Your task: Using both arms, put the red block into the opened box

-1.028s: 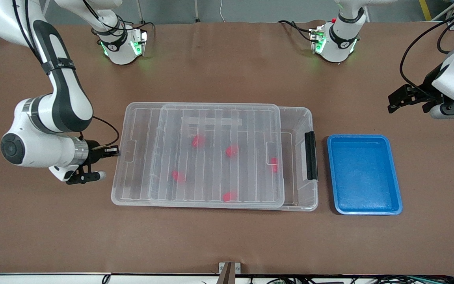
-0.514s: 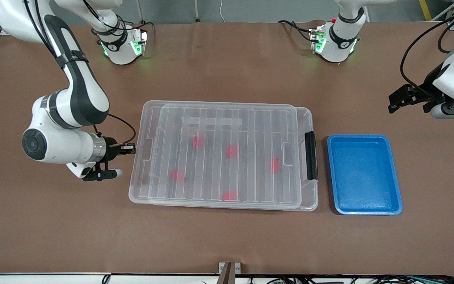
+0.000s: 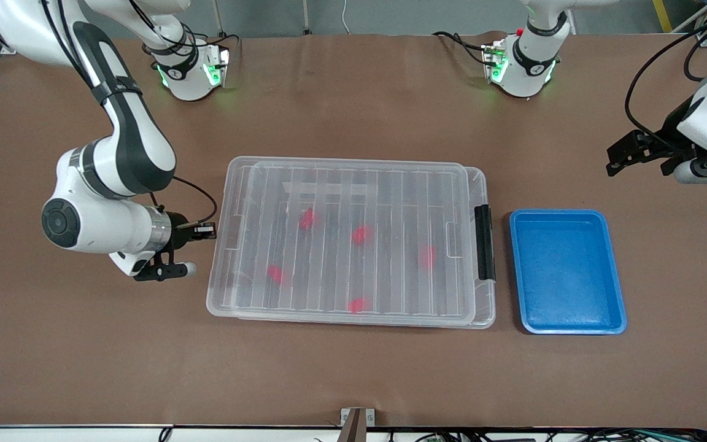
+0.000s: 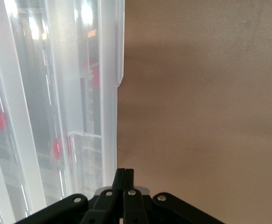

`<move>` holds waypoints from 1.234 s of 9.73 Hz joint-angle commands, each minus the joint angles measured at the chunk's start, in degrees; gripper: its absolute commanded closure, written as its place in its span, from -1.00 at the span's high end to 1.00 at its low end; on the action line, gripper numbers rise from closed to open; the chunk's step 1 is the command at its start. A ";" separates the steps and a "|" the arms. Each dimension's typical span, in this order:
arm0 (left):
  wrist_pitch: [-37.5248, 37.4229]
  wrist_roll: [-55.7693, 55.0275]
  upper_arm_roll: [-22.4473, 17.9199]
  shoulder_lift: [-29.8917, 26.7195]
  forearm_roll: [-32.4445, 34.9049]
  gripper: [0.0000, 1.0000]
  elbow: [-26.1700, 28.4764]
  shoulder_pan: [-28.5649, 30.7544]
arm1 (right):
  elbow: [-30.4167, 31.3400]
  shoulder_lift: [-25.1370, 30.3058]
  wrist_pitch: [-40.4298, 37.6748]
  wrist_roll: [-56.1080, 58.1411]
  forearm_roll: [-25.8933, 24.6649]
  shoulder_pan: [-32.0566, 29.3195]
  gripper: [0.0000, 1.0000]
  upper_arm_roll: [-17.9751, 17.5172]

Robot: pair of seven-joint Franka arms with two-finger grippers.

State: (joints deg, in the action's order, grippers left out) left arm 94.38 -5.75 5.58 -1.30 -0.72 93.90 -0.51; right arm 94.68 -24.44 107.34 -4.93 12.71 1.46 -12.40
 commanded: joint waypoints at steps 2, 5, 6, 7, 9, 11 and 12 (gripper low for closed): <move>-0.07 -0.22 -0.05 1.65 -0.60 1.00 0.14 0.07 | -4.57 0.52 -4.91 -0.87 0.22 -1.63 0.99 0.18; -0.07 -0.13 0.13 1.74 -0.51 1.00 0.14 0.07 | -4.41 11.75 -7.31 -2.54 -7.86 -1.80 1.00 9.29; -0.07 -0.13 -0.05 1.74 -0.43 1.00 0.06 0.07 | -4.33 14.74 -7.93 -2.37 -8.57 -1.72 1.00 12.11; -0.07 -0.13 0.13 1.83 -0.25 1.00 0.06 -0.19 | -4.24 18.08 -9.15 -2.89 -12.23 -1.89 1.00 12.92; -0.07 -0.22 0.13 2.18 -0.25 1.00 -0.65 -0.11 | -4.59 23.53 -14.15 -1.76 -13.32 -1.98 1.00 16.51; -0.07 -0.22 0.22 2.27 -0.16 1.00 -0.74 -0.20 | -4.94 26.89 -19.34 2.28 -13.59 -2.07 1.00 18.89; -0.07 -0.22 0.22 2.27 -0.16 1.00 -0.74 -0.20 | -5.98 26.81 -19.80 2.29 -13.76 -2.42 1.00 19.77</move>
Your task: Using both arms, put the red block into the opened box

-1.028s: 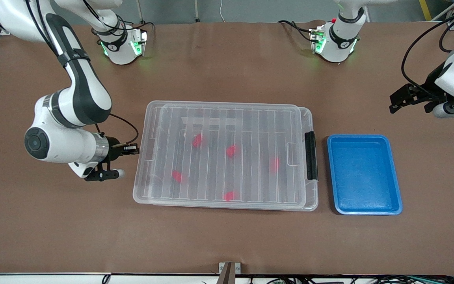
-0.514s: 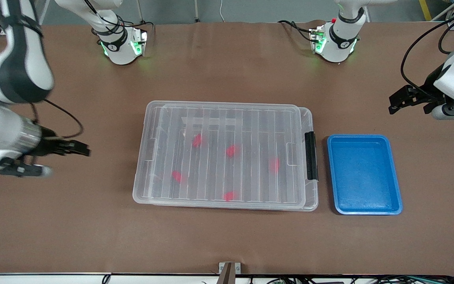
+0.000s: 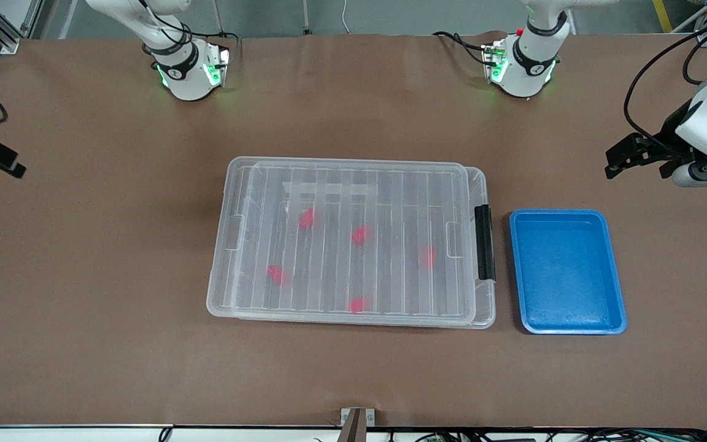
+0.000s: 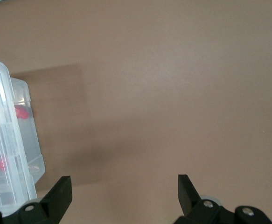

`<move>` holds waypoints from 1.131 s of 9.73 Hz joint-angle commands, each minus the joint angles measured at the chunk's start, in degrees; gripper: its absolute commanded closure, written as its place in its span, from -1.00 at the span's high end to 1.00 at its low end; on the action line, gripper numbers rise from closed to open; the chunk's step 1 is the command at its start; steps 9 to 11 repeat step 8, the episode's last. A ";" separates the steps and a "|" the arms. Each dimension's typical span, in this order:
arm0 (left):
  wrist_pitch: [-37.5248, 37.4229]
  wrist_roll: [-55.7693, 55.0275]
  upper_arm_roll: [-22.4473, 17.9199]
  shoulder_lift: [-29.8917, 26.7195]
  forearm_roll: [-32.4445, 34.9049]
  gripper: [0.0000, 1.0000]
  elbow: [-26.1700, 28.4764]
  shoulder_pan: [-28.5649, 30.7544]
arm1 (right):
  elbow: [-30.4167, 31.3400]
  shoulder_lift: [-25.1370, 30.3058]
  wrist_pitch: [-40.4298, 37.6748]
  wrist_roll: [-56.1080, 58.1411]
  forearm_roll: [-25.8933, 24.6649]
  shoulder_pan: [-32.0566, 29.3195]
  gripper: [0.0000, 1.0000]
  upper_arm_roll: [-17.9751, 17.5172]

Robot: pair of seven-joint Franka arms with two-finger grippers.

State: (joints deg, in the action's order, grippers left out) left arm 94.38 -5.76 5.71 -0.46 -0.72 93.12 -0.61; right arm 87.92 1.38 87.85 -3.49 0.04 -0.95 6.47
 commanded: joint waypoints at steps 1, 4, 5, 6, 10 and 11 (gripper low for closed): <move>-0.07 -0.13 0.09 1.43 -0.16 1.00 0.13 -0.10 | -0.89 0.55 -0.39 0.59 -0.92 -0.71 1.00 1.87; 0.02 -0.22 0.18 1.52 -0.16 1.00 0.13 -0.18 | -0.47 0.55 -2.16 0.77 -0.83 -0.46 1.00 1.88; 0.02 -0.22 0.18 1.69 -0.16 1.00 0.13 -0.18 | -0.38 0.55 -0.24 0.76 -0.92 -0.37 1.00 1.88; -0.07 -0.22 0.18 1.69 -0.16 1.00 0.05 -0.18 | -0.03 0.46 0.56 0.76 -1.01 -0.45 1.00 1.88; -0.07 -0.22 0.18 1.78 -0.16 1.00 0.13 -0.18 | -0.03 0.55 0.57 0.85 -1.01 -0.46 1.00 1.88; -0.07 -0.22 0.18 1.78 -0.16 1.00 0.13 -0.18 | -0.03 0.55 0.57 0.85 -1.01 -0.46 1.00 1.88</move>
